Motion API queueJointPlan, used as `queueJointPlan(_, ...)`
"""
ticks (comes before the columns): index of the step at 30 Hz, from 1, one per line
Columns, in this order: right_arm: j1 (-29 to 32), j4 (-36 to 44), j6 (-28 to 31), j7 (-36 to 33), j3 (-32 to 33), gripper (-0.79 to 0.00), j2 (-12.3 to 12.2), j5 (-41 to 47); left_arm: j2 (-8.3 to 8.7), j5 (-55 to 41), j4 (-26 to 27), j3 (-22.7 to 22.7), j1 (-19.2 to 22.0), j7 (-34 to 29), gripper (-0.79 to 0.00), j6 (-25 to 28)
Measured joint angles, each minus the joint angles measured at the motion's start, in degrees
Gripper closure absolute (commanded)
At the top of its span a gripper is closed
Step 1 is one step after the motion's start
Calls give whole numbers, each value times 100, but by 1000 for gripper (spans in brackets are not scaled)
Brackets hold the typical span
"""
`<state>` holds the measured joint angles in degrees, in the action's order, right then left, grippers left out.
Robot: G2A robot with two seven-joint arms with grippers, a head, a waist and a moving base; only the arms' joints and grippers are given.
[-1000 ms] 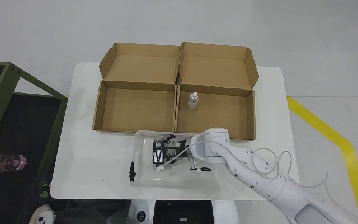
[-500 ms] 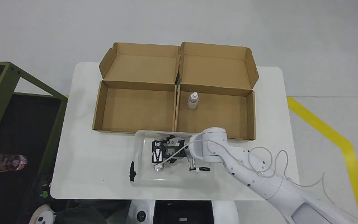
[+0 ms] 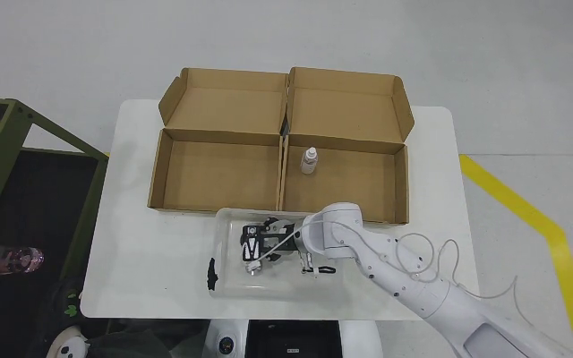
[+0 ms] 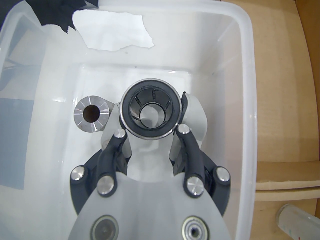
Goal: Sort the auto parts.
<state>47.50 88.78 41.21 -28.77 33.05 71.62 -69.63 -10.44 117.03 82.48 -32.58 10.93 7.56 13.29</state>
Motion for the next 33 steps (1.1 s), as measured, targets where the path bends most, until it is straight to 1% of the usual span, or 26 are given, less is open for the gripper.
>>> queueJointPlan(13, 94, 127, 299, 242, 245, 0, -23, 221, 0, 0, 0, 0, 0, 0, -785, 0)
queueJointPlan(22, 254, 559, 515, 433, 668, 0, -135, 368, 0, 0, 0, 0, 0, 0, -785, 0)
queueJointPlan(33, 422, 1033, 627, 549, 1380, 0, -300, 555, 0, 0, 0, 0, 0, 0, -785, 0)
